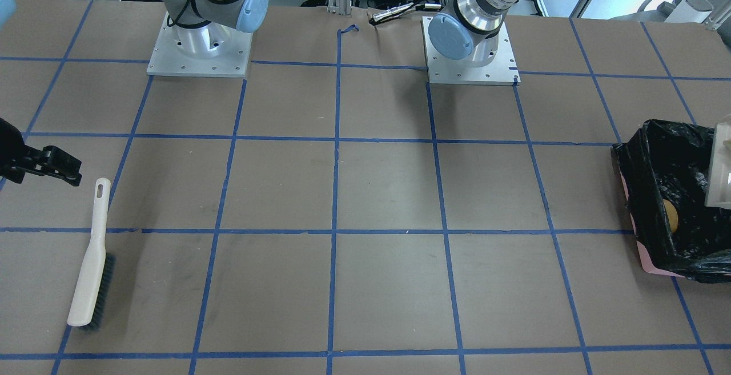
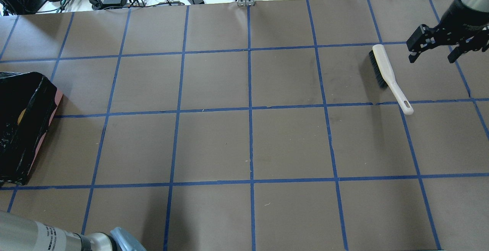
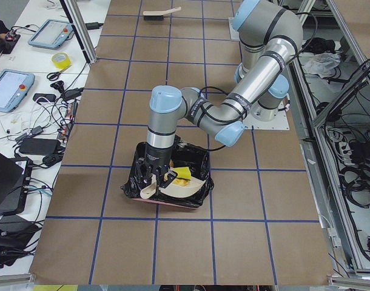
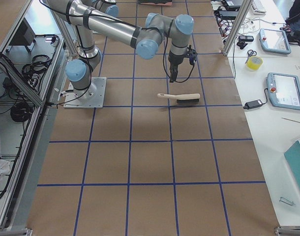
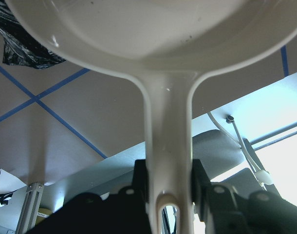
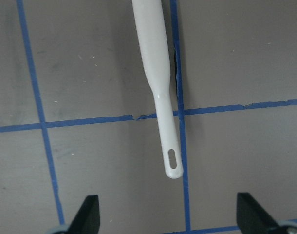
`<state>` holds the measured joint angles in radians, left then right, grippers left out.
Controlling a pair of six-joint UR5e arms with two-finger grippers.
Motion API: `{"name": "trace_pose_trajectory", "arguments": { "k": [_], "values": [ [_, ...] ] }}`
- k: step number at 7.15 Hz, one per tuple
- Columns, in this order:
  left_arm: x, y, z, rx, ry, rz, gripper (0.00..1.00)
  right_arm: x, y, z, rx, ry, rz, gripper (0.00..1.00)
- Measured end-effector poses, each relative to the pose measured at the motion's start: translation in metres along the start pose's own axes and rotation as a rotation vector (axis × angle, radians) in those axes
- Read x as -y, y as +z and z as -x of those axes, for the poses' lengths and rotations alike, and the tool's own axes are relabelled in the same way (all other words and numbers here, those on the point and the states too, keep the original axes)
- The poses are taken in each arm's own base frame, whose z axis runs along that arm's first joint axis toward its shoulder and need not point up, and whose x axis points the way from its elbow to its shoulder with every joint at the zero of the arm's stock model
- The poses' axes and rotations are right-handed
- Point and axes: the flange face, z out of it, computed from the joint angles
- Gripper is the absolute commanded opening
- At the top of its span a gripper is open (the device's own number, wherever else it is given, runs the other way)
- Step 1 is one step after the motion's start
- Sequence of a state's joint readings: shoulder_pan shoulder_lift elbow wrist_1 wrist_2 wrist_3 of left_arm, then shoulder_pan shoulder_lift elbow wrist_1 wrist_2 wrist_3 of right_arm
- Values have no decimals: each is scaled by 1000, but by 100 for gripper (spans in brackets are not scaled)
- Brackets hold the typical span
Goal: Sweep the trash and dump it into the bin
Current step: 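Release the brush on the table and raise the right gripper, then bring the empty dustpan back from the trash bag with the left gripper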
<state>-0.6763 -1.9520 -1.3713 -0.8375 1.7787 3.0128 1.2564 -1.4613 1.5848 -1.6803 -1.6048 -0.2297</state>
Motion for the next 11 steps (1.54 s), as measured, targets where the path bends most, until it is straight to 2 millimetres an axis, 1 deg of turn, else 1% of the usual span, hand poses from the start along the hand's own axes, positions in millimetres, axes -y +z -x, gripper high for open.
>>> {"name": "trace_pose_trajectory", "arguments": {
  "k": [1,2,3,4,5,7,9,11],
  "values": [
    [5,-5,3,-5,3,26,0,-11,-24,41,-2,8,-25,100],
    [11,-15,11,-12,12,58,0,-24,-35,86,-1,-5,-24,100],
    [19,-22,17,-22,18,87,0,-36,-40,121,3,-38,-15,100],
    [27,-25,19,-26,18,114,0,-46,-45,142,10,-66,-16,100],
    [34,-27,18,-26,15,138,0,-52,-47,150,9,-82,-8,100],
    [41,-31,17,-24,14,155,0,-58,-47,155,14,-96,0,100],
    [40,-43,14,-34,4,198,0,-59,-47,156,18,-100,3,100],
    [39,-57,17,-41,-5,259,0,-59,-44,156,20,-101,7,100]
  ]
}}
